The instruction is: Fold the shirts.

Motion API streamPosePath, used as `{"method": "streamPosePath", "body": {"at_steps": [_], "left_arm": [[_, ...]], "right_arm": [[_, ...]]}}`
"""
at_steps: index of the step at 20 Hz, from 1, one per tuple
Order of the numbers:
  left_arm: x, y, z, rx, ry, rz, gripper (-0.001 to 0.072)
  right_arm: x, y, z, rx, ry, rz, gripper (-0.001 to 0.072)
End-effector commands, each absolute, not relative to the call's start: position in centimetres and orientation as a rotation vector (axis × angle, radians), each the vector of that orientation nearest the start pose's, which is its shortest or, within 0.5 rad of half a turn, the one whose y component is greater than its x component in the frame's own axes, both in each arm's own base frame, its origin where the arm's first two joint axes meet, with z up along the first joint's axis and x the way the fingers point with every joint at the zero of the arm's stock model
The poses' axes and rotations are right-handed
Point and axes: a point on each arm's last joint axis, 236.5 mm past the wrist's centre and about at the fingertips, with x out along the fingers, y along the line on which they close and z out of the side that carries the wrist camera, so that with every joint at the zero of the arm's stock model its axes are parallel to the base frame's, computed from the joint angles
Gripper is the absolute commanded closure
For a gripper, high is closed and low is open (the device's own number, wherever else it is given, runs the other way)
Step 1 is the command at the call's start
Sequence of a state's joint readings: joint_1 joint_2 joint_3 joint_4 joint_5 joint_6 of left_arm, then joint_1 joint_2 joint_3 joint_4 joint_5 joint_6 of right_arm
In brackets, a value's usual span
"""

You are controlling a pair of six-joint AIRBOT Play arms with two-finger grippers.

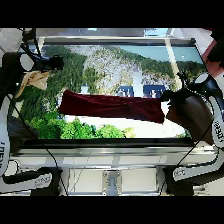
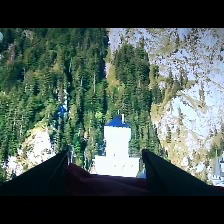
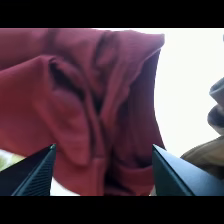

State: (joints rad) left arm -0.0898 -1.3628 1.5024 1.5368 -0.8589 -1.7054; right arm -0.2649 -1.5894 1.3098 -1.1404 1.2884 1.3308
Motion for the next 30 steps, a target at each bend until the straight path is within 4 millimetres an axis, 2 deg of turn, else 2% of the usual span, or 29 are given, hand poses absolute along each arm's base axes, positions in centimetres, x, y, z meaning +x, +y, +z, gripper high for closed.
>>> {"method": "streamPosePath", "body": {"at_steps": [1, 5, 10, 14, 18, 19, 20, 21, 22, 24, 26, 30], "left_arm": [[51.0, -5.2, 14.9, -0.127, 0.732, -0.053, 0.0164], [51.0, -5.2, 14.9, -0.126, 0.732, -0.054, 0.0164], [50.9, -5.3, 14.9, -0.131, 0.733, -0.056, 0.0164], [50.9, -5.8, 15.0, -0.154, 0.736, -0.069, 0.0164], [50.5, -6.3, 14.7, -0.176, 0.757, -0.084, 0.0165], [50.4, -6.4, 14.4, -0.179, 0.770, -0.086, 0.0165], [50.2, -6.6, 13.9, -0.187, 0.790, -0.091, 0.0167], [50.0, -7.1, 13.3, -0.202, 0.814, -0.102, 0.0206], [49.7, -7.8, 12.4, -0.215, 0.851, -0.116, 0.0323], [49.1, -10.1, 10.2, -0.227, 0.918, -0.159, 0.0524], [48.5, -13.5, 8.3, -0.247, 0.967, -0.224, 0.0696], [45.8, -22.5, 3.9, -0.154, 1.066, -0.429, 0.0696]], "right_arm": [[40.6, -1.6, -6.7, 0.431, 1.408, 0.152, 0.0036], [40.4, -0.4, -8.6, 0.470, 1.381, 0.186, 0.0036], [41.6, 2.1, -9.3, 0.588, 1.342, 0.265, 0.0036], [41.5, 3.3, -10.1, 0.536, 1.358, 0.291, 0.0037], [41.6, 5.5, -10.2, 0.498, 1.365, 0.328, 0.0040], [41.5, 6.0, -10.2, 0.492, 1.368, 0.336, 0.0082], [41.5, 6.2, -10.3, 0.484, 1.370, 0.341, 0.0226], [41.5, 6.4, -10.3, 0.480, 1.370, 0.343, 0.0429], [41.5, 6.5, -10.2, 0.485, 1.369, 0.347, 0.0681], [41.0, 7.1, -9.5, 0.493, 1.385, 0.384, 0.0683], [40.5, 7.0, -7.8, 0.454, 1.389, 0.406, 0.0683], [41.3, 7.1, -1.5, 0.411, 1.308, 0.434, 0.0684]]}}
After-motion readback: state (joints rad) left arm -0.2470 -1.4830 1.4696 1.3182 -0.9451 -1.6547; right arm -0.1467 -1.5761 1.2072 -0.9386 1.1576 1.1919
